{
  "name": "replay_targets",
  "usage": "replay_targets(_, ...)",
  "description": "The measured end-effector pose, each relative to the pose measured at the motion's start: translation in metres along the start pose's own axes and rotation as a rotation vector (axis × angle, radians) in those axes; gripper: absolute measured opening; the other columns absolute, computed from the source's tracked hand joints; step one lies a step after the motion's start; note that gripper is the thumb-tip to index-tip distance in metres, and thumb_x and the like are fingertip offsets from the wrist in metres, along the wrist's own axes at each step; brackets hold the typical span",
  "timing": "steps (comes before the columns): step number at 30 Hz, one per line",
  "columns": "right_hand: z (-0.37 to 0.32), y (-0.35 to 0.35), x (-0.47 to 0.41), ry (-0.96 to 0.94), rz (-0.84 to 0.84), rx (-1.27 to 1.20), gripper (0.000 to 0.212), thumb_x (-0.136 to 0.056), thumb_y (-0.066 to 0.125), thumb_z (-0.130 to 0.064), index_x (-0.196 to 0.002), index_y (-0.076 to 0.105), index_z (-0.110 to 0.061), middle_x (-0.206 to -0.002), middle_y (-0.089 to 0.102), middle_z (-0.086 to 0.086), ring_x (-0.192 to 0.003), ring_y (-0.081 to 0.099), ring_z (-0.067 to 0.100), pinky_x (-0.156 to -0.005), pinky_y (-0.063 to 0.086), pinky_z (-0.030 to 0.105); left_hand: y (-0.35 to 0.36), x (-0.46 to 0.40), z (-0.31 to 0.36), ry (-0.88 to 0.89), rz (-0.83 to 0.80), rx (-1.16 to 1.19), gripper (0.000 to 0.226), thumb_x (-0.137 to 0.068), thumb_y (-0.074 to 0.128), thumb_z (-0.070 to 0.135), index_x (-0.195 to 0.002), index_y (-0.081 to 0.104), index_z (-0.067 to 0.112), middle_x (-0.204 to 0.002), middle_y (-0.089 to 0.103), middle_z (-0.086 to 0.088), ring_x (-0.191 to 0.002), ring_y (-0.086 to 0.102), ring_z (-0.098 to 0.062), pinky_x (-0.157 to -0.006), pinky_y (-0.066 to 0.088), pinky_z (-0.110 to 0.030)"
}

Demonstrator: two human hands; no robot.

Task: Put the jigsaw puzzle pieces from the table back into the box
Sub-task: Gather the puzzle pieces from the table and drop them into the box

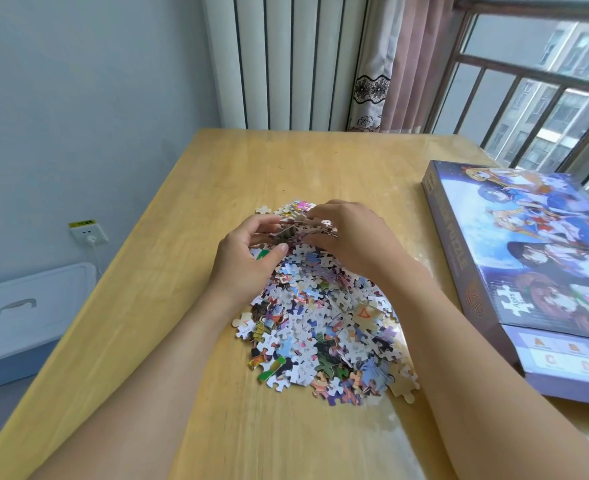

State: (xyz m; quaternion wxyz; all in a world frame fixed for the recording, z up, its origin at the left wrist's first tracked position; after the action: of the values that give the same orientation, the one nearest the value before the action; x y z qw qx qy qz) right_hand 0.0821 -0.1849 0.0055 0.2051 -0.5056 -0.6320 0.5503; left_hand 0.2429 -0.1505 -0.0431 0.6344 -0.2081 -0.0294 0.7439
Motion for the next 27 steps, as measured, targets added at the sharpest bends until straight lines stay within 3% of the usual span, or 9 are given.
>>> replay_targets(7,0.007,0.002,0.004,0.021,0.012,-0.076,0.034,-0.091,0.069,-0.045,-0.119,0.069,-0.025,-0.114,0.068,-0.005,-0.1,0.061,0.019,-0.079,0.052,0.036,0.002,-0.002,0.001,0.036,-0.017,-0.051,0.035,-0.093,0.067,0.008,-0.122,0.069,0.026,-0.115,0.07,0.016,-0.108,0.063,0.003,-0.098,0.05,-0.024)
replay_targets(12,0.008,0.011,0.006,0.016,-0.029,-0.118,0.041,-0.088,0.074,-0.043,-0.124,0.068,-0.024,-0.12,0.067,-0.004,-0.104,0.062,0.018,-0.087,0.054,0.038,0.005,-0.001,0.007,0.076,-0.056,-0.046,0.033,-0.095,0.063,0.002,-0.118,0.07,0.024,-0.113,0.071,0.015,-0.107,0.064,0.004,-0.099,0.05,-0.02)
replay_targets(16,0.012,0.009,0.007,0.052,0.005,-0.179,0.04,-0.089,0.074,-0.039,-0.124,0.07,-0.02,-0.121,0.069,-0.002,-0.106,0.064,0.02,-0.09,0.053,0.041,0.003,-0.001,0.005,0.063,-0.038,-0.024,0.034,-0.095,0.064,0.005,-0.121,0.068,0.026,-0.115,0.07,0.015,-0.109,0.064,0.001,-0.101,0.052,-0.029)
replay_targets(20,0.015,0.003,0.007,0.057,0.037,-0.228,0.032,-0.089,0.074,-0.038,-0.116,0.074,-0.021,-0.107,0.072,-0.005,-0.095,0.064,0.018,-0.081,0.053,0.037,0.0,0.0,0.003,0.03,0.0,-0.005,0.037,-0.092,0.071,0.013,-0.121,0.064,0.034,-0.116,0.067,0.016,-0.108,0.063,0.001,-0.099,0.053,-0.039)
replay_targets(23,0.019,-0.008,0.006,0.1,0.081,-0.374,0.023,-0.09,0.074,-0.036,-0.106,0.075,-0.02,-0.099,0.071,-0.009,-0.084,0.06,0.005,-0.069,0.043,0.02,-0.001,-0.001,0.002,0.012,0.011,0.018,0.037,-0.088,0.075,0.019,-0.116,0.063,0.041,-0.116,0.068,0.017,-0.111,0.063,0.0,-0.099,0.053,-0.04)
replay_targets(25,0.02,-0.012,0.009,0.122,0.092,-0.501,0.025,-0.09,0.073,-0.038,-0.1,0.075,-0.016,-0.094,0.072,-0.007,-0.064,0.053,-0.007,-0.058,0.036,0.013,-0.002,0.0,0.002,0.013,0.017,0.012,0.038,-0.086,0.078,0.024,-0.115,0.061,0.043,-0.117,0.067,0.017,-0.112,0.062,0.0,-0.097,0.053,-0.038)
replay_targets(27,0.023,-0.013,0.012,0.161,0.079,-0.659,0.024,-0.092,0.071,-0.034,-0.088,0.073,-0.01,-0.072,0.065,-0.007,-0.045,0.043,-0.002,-0.047,0.029,0.011,-0.002,0.0,0.003,0.02,0.019,0.003,0.039,-0.086,0.078,0.028,-0.12,0.063,0.039,-0.12,0.066,0.018,-0.114,0.06,0.002,-0.096,0.051,-0.032)
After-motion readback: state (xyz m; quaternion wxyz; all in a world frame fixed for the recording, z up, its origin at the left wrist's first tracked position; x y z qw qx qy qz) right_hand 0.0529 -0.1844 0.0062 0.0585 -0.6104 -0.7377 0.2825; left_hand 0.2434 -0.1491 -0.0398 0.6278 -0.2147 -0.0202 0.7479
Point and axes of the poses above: each hand's wrist, its own x-axis away from the middle knuckle, its own y-axis out of the palm, z = x × y, the point moved 10 cm from there along -x, towards the middle knuckle
